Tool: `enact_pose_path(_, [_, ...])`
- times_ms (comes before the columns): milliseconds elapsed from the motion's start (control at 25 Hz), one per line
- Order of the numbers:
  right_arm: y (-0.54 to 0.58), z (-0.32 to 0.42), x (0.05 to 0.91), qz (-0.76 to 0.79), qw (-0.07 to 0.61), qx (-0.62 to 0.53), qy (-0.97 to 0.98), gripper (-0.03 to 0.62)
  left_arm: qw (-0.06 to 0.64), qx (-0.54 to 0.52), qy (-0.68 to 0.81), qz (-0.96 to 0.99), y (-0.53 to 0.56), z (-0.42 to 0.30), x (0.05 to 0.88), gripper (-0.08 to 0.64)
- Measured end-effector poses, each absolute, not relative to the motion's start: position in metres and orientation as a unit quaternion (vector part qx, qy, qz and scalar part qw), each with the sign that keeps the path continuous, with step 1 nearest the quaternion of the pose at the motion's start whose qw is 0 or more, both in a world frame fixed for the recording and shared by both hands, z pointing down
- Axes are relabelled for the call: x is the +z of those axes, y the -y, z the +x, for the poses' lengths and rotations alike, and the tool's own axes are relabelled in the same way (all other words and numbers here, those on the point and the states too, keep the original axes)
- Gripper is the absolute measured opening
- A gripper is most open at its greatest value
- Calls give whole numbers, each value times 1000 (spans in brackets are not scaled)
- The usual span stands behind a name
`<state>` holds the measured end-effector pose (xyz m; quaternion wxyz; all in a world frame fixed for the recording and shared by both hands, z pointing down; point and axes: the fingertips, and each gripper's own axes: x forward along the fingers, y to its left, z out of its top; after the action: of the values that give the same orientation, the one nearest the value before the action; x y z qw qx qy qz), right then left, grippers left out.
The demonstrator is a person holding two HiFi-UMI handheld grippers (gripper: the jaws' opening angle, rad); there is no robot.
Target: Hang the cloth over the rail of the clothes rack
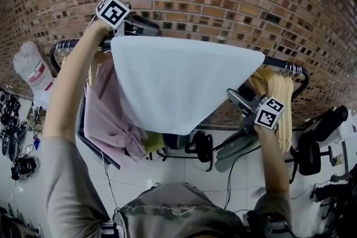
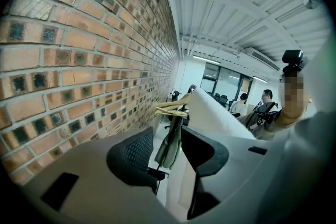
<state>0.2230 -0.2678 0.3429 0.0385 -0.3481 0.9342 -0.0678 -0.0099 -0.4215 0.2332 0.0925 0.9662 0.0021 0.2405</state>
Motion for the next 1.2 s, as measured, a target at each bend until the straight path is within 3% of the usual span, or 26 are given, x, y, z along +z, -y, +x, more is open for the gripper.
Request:
enact_pose_path(160, [270,210,349,-321,35,-72,-944,212,94,238,-2,967,421,-10,232,153])
enact_pose_path(200, [270,208,350,-316,33,-68,-946,97,96,238,-7,966,420,-10,232,153])
enact_pose_path(240, [269,207,350,-310,36,-68,-948,38,97,236,-11,967,419,-9,231,153])
enact_pose_path(560, [249,193,329,-262,44,-31,-963,21,81,209,-19,974,418,-6,220,153])
enact_pose_path(880, [232,202,275,-241,113,-50,-963,21,43,227,18,973,428,-10,221,152])
enact_pose_path(1200, [232,204,265,-239,106,-66,-963,20,-2,121,62,991,439,-17,176,150])
